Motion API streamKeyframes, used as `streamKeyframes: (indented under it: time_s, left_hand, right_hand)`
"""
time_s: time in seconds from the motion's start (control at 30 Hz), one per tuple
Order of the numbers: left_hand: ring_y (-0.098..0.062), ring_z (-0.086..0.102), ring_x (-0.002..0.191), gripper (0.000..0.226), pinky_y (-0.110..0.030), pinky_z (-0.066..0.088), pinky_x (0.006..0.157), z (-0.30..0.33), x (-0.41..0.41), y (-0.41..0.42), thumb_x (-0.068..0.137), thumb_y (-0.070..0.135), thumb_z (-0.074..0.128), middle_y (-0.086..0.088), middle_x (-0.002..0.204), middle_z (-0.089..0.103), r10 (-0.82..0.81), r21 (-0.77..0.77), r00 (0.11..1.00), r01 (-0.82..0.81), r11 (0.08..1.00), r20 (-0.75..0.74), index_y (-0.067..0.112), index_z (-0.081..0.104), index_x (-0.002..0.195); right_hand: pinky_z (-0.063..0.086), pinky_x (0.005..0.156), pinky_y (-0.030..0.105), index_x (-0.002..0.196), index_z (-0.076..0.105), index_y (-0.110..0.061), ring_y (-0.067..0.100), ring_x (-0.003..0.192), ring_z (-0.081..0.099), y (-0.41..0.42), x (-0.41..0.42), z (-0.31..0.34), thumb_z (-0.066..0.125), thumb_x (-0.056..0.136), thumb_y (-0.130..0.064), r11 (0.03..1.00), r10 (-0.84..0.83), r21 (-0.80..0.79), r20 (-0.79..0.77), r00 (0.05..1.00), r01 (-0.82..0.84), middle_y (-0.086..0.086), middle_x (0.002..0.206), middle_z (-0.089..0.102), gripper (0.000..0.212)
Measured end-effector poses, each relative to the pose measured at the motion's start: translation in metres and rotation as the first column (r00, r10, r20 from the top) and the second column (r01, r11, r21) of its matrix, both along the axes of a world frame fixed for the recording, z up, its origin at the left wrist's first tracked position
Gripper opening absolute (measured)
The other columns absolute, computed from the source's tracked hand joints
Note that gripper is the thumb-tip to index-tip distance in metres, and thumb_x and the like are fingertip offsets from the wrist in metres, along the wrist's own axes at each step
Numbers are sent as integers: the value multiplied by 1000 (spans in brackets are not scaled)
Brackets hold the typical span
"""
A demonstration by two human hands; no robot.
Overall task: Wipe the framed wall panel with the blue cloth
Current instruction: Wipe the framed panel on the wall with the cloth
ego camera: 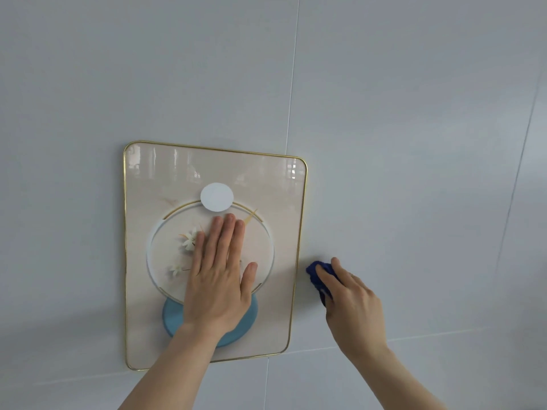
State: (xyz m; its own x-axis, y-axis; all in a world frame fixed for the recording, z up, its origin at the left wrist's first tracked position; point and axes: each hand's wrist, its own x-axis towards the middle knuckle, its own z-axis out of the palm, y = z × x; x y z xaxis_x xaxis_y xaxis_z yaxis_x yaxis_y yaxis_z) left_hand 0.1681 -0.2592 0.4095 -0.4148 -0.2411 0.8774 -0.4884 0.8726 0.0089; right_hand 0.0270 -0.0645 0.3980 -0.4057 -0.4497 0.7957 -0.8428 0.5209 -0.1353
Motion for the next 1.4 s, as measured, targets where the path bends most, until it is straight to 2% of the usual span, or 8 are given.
streamKeyframes:
  time_s: [0.07,0.17,0.33,0.43,0.6,0.7,0.97,1.4]
  left_hand:
    - [-22,1,162,71,-52,15,129,3,3,5,103,44,29,-5,175,6,-21,27,1000,20,999,8,12,11,164]
    - [-17,0,162,72,-46,12,129,9,11,12,103,46,30,-1,175,8,-106,95,994,108,990,-27,13,13,164]
    - [-16,11,161,67,-45,9,131,25,46,9,103,45,41,2,173,19,-202,64,962,217,974,-185,21,22,163]
    - [-19,10,161,70,-44,7,131,41,72,-11,102,48,45,0,172,19,-146,85,943,179,980,-300,21,24,162]
    - [-23,10,161,86,-50,9,130,54,101,-62,95,56,53,-3,173,16,-48,82,944,79,993,-326,18,17,163]
    - [-23,5,162,97,-50,7,131,60,106,-88,90,66,53,-3,174,11,-34,33,963,45,998,-268,17,13,164]
    - [-24,8,162,122,-52,11,130,57,99,-119,77,85,60,-6,173,16,15,-75,976,-32,997,-215,11,14,164]
    - [-24,13,161,119,-51,12,130,54,98,-124,79,90,45,-5,172,17,51,-120,974,-78,990,-220,9,17,162]
  right_hand:
    - [50,65,30,123,73,-33,27,84,69,6,2,4,72,88,-2,983,28,-181,184,982,6,-6,120,74,47]
    - [53,85,34,126,74,-33,30,101,71,12,15,28,65,96,-7,870,269,-493,494,827,12,-6,104,77,41]
    - [59,62,39,118,75,-44,31,84,73,-5,60,75,68,97,-16,713,558,-698,511,654,-63,-7,94,77,36]
    - [56,92,33,128,74,-34,9,102,72,-32,86,98,71,96,-12,663,609,-728,388,691,-176,-17,106,76,39]
    - [47,92,3,133,71,-22,4,106,70,-92,127,133,73,93,-4,603,657,-679,126,743,-419,-3,119,75,43]
    - [48,112,22,138,68,-18,13,131,62,-133,140,146,72,94,-2,624,608,-541,-117,785,-564,5,142,67,47]
    - [41,121,55,139,67,-10,36,151,44,-211,120,132,65,102,-10,812,401,-168,-534,744,-559,17,156,54,36]
    - [41,118,59,135,69,-8,39,149,45,-215,109,125,67,102,-6,846,349,-99,-640,684,-524,17,152,58,33]
